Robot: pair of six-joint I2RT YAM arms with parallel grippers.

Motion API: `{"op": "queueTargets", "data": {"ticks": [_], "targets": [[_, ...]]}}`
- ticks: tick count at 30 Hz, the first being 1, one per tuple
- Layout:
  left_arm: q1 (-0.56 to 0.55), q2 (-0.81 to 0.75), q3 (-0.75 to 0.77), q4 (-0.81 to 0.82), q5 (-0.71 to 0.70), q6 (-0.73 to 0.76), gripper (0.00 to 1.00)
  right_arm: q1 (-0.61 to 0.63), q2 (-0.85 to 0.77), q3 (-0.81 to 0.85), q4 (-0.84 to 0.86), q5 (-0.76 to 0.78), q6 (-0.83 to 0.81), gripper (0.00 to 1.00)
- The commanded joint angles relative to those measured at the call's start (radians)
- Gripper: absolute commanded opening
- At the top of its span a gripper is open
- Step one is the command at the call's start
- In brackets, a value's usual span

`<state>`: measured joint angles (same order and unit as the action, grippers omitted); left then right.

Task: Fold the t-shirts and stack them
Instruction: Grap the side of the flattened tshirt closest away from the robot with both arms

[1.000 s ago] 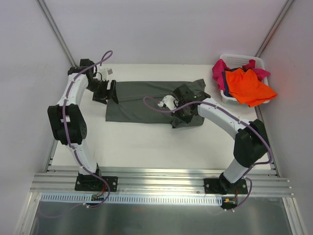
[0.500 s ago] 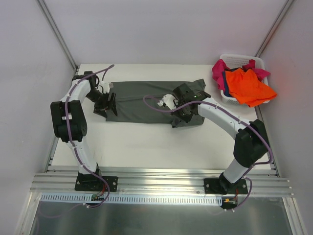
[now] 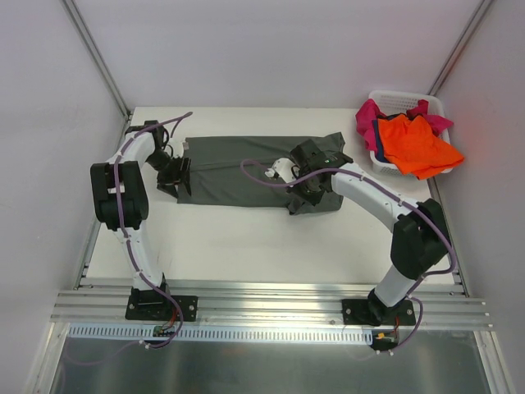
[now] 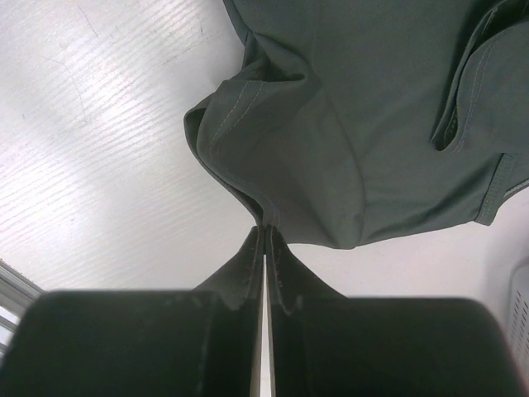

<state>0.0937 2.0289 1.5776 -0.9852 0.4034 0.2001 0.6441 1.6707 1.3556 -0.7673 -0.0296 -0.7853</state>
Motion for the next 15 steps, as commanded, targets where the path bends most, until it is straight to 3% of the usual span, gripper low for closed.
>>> {"op": "queueTargets", "data": {"ticks": [1,7,15], "targets": [[0.011,-0.038,-0.016,0.022,-0.095,0.007,0.54,-0.008,0.012,0.036,-0.004,0.007,0.011,0.01],[0.006,-0.105,-0.128,0.109,-0.193,0.039,0.57,-0.017,0.024,0.039,-0.003,-0.003,0.018,0.01],[0.001,-0.058,-0.099,0.122,-0.198,0.024,0.54,-0.018,0.047,0.069,-0.010,-0.010,0.020,0.01]]}}
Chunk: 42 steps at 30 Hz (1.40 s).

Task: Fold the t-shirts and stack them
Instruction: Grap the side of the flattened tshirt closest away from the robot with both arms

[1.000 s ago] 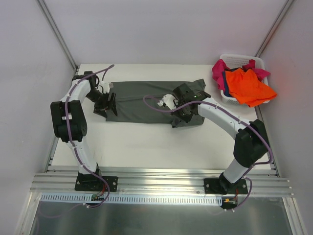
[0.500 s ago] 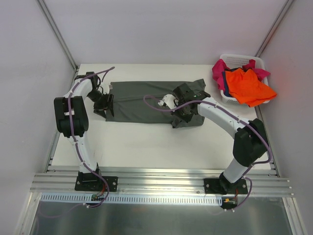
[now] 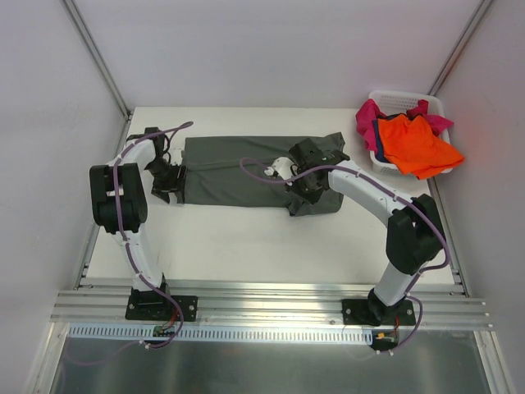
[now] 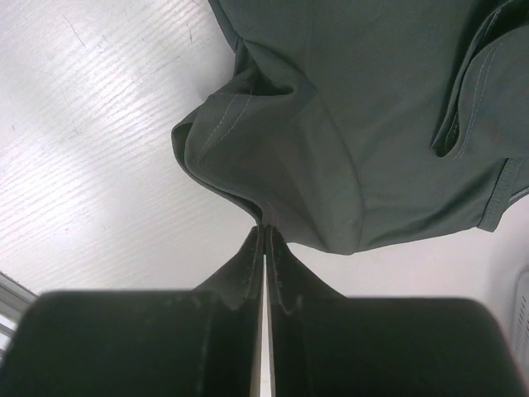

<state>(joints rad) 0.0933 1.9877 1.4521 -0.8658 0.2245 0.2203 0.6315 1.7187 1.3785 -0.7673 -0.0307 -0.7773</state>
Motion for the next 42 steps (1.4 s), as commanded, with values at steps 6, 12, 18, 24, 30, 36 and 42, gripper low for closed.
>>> {"op": "queueTargets", "data": {"ticks": [6,12,18,24,30,36,42], "targets": [[-0.001,0.011,0.042,0.002,0.006,-0.007,0.48,-0.004,-0.005,0.039,-0.010,-0.003,0.010,0.01],[-0.032,0.031,0.050,0.002,0.019,-0.009,0.44,-0.006,-0.002,0.037,-0.009,0.002,0.009,0.01],[-0.047,0.037,0.036,0.002,0.033,-0.012,0.43,-0.006,-0.002,0.040,-0.009,0.005,0.007,0.01],[-0.047,0.039,0.036,0.002,0.036,-0.016,0.30,-0.004,-0.004,0.034,-0.009,0.006,0.007,0.01],[-0.046,0.008,0.010,0.002,0.018,-0.013,0.02,-0.006,-0.007,0.034,-0.004,0.005,0.006,0.01],[-0.044,-0.053,-0.009,-0.002,-0.005,0.007,0.00,-0.016,-0.031,0.037,-0.009,0.011,0.001,0.01],[-0.044,-0.112,0.045,-0.024,-0.010,0.021,0.00,-0.049,-0.082,0.054,-0.027,0.022,-0.010,0.01]]}}
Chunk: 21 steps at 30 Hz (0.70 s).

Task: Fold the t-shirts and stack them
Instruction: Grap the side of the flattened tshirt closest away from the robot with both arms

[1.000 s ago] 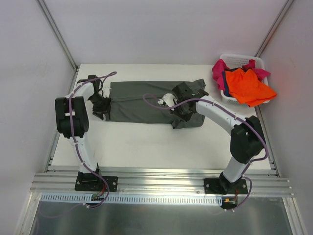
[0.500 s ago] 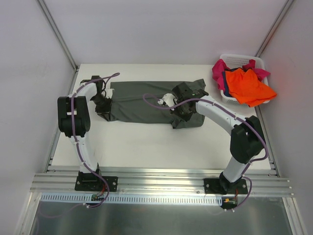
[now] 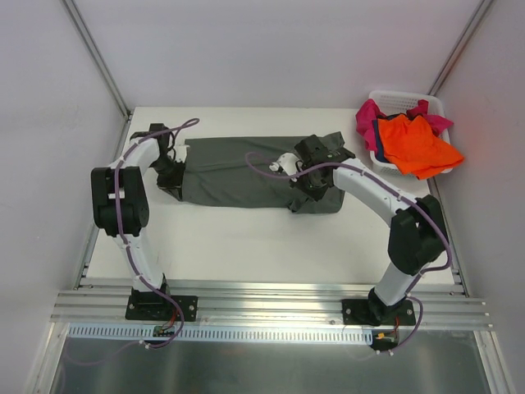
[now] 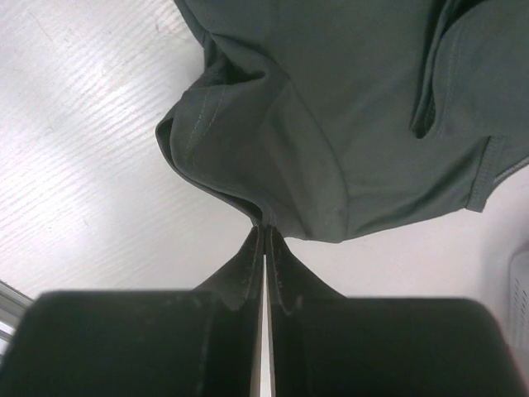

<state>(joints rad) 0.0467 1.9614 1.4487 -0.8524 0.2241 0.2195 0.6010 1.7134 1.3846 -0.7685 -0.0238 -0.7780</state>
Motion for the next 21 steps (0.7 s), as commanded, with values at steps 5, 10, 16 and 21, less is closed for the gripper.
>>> {"op": "queueTargets", "data": {"ticks": [5,10,16,21], "targets": [[0.002,-0.088,0.142,-0.071,-0.009,0.035,0.00,-0.052,-0.100,0.067,-0.035,0.016,-0.023,0.01],[0.002,-0.059,0.220,-0.111,-0.006,0.058,0.00,-0.089,-0.094,0.119,-0.037,0.016,-0.030,0.01],[0.001,0.020,0.347,-0.146,0.000,0.078,0.00,-0.138,-0.022,0.253,-0.058,0.047,-0.043,0.01],[0.002,0.126,0.520,-0.198,0.020,0.080,0.00,-0.167,0.080,0.364,-0.063,0.062,-0.046,0.01]]}}
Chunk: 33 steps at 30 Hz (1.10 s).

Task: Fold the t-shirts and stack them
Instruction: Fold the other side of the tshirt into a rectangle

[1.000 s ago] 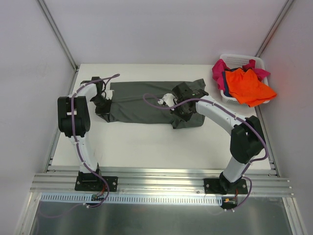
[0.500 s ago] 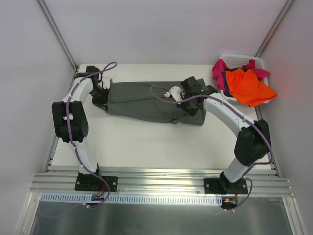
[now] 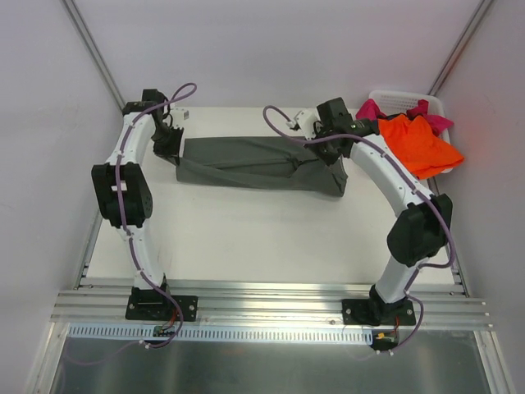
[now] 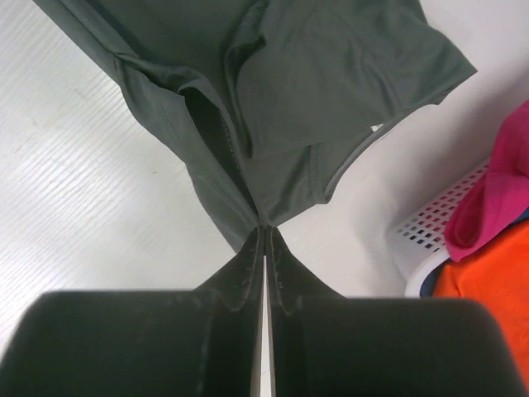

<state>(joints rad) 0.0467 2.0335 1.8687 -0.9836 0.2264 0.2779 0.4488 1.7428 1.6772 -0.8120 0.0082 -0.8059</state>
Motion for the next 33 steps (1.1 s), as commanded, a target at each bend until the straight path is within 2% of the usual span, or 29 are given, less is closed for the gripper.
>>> {"op": "queueTargets", "data": {"ticks": [1,6,12,22,29,30,31,32,33], "targets": [[0.002,0.094,0.127,-0.076,0.021,0.024,0.00,-0.018,0.064,0.087,-0.019,0.035,-0.024,0.00],[0.001,0.217,0.323,-0.136,0.033,0.050,0.00,-0.044,0.193,0.228,-0.029,0.076,-0.041,0.01],[0.002,0.347,0.470,-0.167,0.034,0.067,0.00,-0.068,0.316,0.383,-0.019,0.125,-0.050,0.01],[0.001,0.429,0.537,-0.165,0.036,0.006,0.00,-0.117,0.530,0.600,0.053,0.164,-0.084,0.01],[0.002,0.471,0.543,-0.150,0.018,-0.035,0.00,-0.121,0.638,0.613,0.155,0.191,-0.128,0.01],[0.001,0.473,0.541,-0.148,0.016,-0.042,0.07,-0.121,0.653,0.612,0.177,0.206,-0.131,0.01],[0.002,0.475,0.543,-0.148,0.014,-0.045,0.20,-0.121,0.659,0.609,0.188,0.223,-0.133,0.06],[0.001,0.475,0.543,-0.145,0.010,-0.046,0.33,-0.117,0.666,0.607,0.197,0.242,-0.131,0.24],[-0.001,0.473,0.544,-0.138,-0.002,-0.048,0.57,-0.117,0.670,0.602,0.224,0.286,-0.128,0.55]]}}
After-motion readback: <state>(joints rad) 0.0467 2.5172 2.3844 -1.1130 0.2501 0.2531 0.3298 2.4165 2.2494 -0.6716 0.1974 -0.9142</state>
